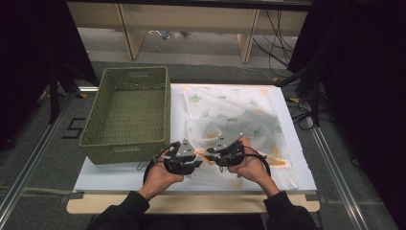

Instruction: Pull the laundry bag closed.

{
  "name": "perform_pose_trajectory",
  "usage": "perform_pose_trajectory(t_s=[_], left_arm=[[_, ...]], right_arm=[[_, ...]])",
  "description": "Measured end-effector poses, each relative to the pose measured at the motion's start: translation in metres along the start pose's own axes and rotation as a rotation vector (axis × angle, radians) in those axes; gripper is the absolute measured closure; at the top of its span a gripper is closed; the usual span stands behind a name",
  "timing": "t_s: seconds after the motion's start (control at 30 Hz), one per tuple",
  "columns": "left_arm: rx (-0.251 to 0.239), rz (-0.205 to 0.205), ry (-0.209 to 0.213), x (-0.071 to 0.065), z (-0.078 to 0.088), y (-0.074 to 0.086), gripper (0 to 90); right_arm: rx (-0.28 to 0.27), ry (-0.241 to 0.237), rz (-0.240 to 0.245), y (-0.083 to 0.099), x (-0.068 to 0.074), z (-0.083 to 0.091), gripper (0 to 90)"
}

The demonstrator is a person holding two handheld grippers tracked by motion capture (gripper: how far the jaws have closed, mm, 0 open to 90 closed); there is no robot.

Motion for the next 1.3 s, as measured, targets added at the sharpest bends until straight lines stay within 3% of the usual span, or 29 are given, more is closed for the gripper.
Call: perform_pose_trajectory(t_s=[0.07, 0.1, 0.13, 0.23, 0.4, 0.53, 0.57, 0.63, 1.03, 1.3], left_arm=[[-0.007, 0.070, 0.020, 0.001, 0.001, 0.000, 66.1], [-0.006, 0.094, 0.022, 0.002, 0.001, 0.000, 64.8], [0.003, 0.093, 0.006, 0.005, 0.001, 0.000, 63.8], [0.009, 0.136, 0.015, 0.008, 0.002, 0.000, 63.7], [0.020, 0.089, 0.004, 0.006, 0.000, 0.003, 74.2], [0.029, 0.012, -0.015, 0.006, 0.000, 0.004, 82.3], [0.032, 0.020, -0.021, 0.005, 0.000, 0.004, 82.9], [0.029, -0.007, -0.022, 0.005, 0.001, 0.004, 83.9], [0.023, -0.003, -0.011, 0.001, 0.000, 0.003, 84.5], [0.021, -0.018, -0.013, 0.002, 0.000, 0.003, 84.2]], right_arm=[[-0.001, -0.003, 0.002, 0.001, -0.001, 0.000, 73.8], [-0.006, -0.008, -0.022, 0.001, -0.001, 0.001, 73.8], [-0.014, -0.012, -0.032, 0.001, -0.001, 0.001, 74.1], [-0.038, -0.020, -0.059, -0.001, -0.003, 0.003, 74.8], [-0.083, -0.062, -0.118, -0.003, -0.004, 0.004, 75.0], [-0.094, -0.091, -0.130, -0.004, -0.003, 0.002, 74.9], [-0.092, -0.102, -0.129, -0.004, -0.003, 0.002, 75.0], [-0.091, -0.108, -0.132, -0.004, -0.002, 0.001, 74.8], [-0.098, -0.154, -0.122, -0.007, 0.002, -0.006, 74.4], [-0.100, -0.158, -0.125, -0.009, 0.002, -0.007, 78.5]])
Point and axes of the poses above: each handheld gripper's, and its own axes: z roughly backward along the jaws, y roughly out of its underside, x roughly to its left, the point moved 9 cm from there along -z, roughly forward along the jaws, and after that the axes turned 9 degrees about -y, right-handed, at the moved point
